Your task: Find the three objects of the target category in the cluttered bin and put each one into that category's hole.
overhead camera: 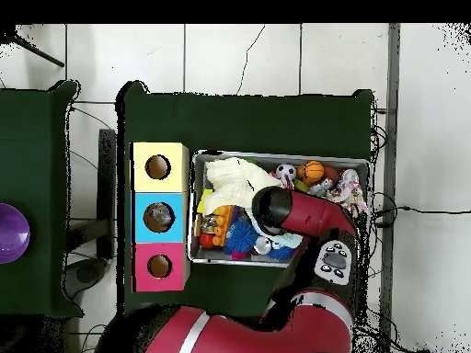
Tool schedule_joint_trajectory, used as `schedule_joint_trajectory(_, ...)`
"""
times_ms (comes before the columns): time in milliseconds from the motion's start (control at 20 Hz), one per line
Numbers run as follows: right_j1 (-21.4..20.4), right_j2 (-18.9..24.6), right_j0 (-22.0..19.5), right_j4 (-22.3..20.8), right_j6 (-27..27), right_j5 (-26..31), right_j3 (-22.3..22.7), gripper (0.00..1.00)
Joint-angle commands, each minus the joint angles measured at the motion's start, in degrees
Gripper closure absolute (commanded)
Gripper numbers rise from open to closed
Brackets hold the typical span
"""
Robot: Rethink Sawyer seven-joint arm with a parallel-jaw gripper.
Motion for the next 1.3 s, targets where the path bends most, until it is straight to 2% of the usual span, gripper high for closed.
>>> schedule_joint_trajectory(50,8.7,6.6,-5.0,0.6,5.9,-3.0,-0.8,0.00)
schedule_joint_trajectory(200,9.8,8.5,-7.0,1.4,4.0,-0.4,-2.8,0.00)
schedule_joint_trajectory(350,9.8,9.4,-7.8,0.2,2.4,-1.2,-3.5,0.00)
schedule_joint_trajectory(400,9.7,9.8,-8.2,-0.5,1.7,-1.6,-3.8,1.00)
schedule_joint_trajectory(800,9.2,9.7,-7.8,-0.7,2.3,0.1,-4.3,1.00)
schedule_joint_trajectory(900,8.5,10.4,-8.2,-1.3,1.6,-1.8,-3.8,1.00)
schedule_joint_trajectory(1200,2.5,10.4,-6.8,-3.4,1.0,-8.1,-1.4,1.00)
schedule_joint_trajectory(1300,-0.4,12.2,-7.2,-3.7,0.7,-11.0,0.5,1.00)
